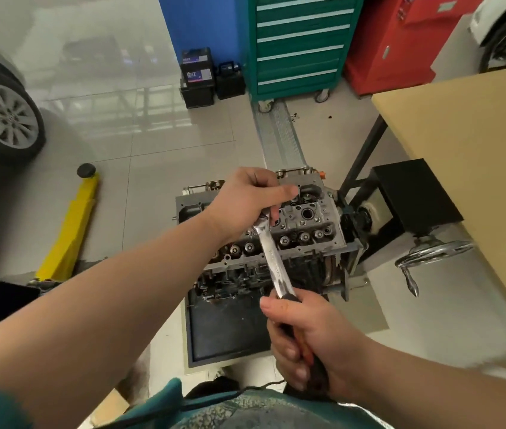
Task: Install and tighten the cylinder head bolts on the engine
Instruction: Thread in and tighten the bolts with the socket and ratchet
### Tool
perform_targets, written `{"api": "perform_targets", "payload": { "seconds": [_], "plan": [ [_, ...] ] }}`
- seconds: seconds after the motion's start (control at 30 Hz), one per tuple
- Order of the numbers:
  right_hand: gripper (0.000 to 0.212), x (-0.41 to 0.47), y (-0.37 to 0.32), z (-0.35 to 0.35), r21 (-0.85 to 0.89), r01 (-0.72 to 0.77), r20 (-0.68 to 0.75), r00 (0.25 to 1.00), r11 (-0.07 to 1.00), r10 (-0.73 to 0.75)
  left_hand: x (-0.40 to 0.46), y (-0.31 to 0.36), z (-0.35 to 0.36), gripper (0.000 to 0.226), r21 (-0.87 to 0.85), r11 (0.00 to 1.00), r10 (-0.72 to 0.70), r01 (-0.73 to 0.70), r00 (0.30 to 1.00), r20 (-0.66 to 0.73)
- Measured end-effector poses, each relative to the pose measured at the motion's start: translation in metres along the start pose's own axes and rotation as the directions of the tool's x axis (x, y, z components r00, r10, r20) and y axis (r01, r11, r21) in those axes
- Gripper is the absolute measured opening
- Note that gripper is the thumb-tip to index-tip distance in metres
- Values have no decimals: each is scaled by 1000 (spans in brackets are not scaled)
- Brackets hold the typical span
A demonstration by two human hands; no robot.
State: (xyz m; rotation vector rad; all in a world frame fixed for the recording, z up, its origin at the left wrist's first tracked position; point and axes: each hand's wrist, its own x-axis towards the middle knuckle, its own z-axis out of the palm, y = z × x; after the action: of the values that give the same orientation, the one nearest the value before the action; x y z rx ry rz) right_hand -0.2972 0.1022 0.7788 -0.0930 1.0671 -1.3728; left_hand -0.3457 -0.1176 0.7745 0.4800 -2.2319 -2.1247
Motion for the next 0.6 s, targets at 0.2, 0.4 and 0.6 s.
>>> {"api": "perform_targets", "payload": {
  "seconds": [0.2, 0.4, 0.6],
  "plan": [
    [47, -7, -5, -5, -138, 4, -72, 997, 990, -14, -6, 7, 1, 35, -57, 998, 32, -27, 995, 94],
    [16, -13, -18, -8, -523, -4, -317, 929, 853, -190, -11, 7, -23, 35, 138, 988, 36, -73, 967, 251],
    [11, -21, -54, -41, -952, -178, -283, 819, 247, -499, -22, -12, -32, 47, 121, 992, -57, 37, 984, 171]
  ]
}}
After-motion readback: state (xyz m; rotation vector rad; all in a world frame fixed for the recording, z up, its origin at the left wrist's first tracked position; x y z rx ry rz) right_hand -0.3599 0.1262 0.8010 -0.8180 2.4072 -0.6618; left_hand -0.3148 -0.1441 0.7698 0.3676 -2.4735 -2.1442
